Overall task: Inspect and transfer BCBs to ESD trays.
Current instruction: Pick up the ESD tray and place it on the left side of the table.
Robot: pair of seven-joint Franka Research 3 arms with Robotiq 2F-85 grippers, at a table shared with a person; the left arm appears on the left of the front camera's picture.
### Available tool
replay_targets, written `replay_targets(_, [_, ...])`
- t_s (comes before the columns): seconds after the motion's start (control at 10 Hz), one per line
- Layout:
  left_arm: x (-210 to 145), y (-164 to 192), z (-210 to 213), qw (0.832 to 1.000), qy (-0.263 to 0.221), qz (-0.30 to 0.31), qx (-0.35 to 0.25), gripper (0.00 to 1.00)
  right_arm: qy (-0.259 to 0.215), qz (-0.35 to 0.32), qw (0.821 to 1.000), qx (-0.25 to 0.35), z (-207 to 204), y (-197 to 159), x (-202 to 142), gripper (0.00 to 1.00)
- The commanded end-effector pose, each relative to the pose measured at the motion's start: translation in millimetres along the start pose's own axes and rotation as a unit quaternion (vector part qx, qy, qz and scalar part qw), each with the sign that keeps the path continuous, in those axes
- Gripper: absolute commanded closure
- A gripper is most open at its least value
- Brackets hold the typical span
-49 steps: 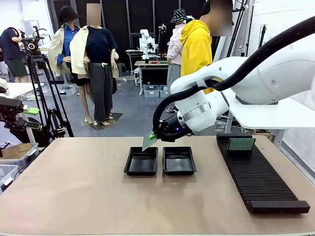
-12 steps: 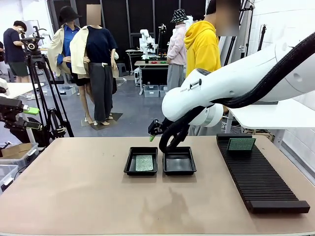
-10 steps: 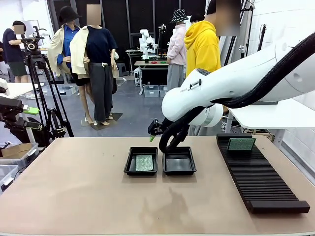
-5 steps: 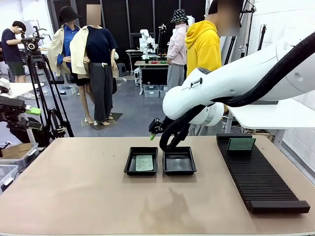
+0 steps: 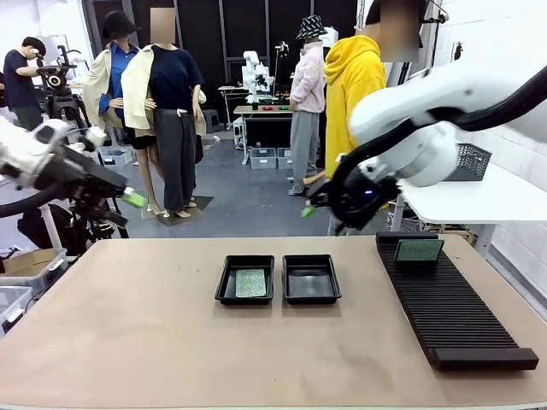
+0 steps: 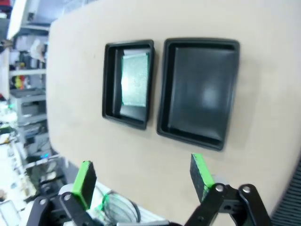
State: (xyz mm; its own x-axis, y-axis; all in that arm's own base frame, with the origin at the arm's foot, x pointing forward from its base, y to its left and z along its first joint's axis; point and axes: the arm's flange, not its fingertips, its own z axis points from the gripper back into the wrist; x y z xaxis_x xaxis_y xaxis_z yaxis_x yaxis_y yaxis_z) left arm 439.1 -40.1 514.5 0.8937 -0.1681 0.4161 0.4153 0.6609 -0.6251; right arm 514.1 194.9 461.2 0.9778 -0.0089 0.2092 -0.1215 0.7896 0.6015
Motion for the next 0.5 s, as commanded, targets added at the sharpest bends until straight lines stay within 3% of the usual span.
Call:
replay_targets(0.0, [9,-33,-41,0.997,0.049,0.023,0.061,0.00,0.025,0.026,0.999,0.025,37,-49,-18,0.00])
replay_targets(0.4, [50,-68,-145,0.979,0.078,0.036,0.185,0.00,-0.008,0.035,0.990,0.140,111,-114,-50,0.00])
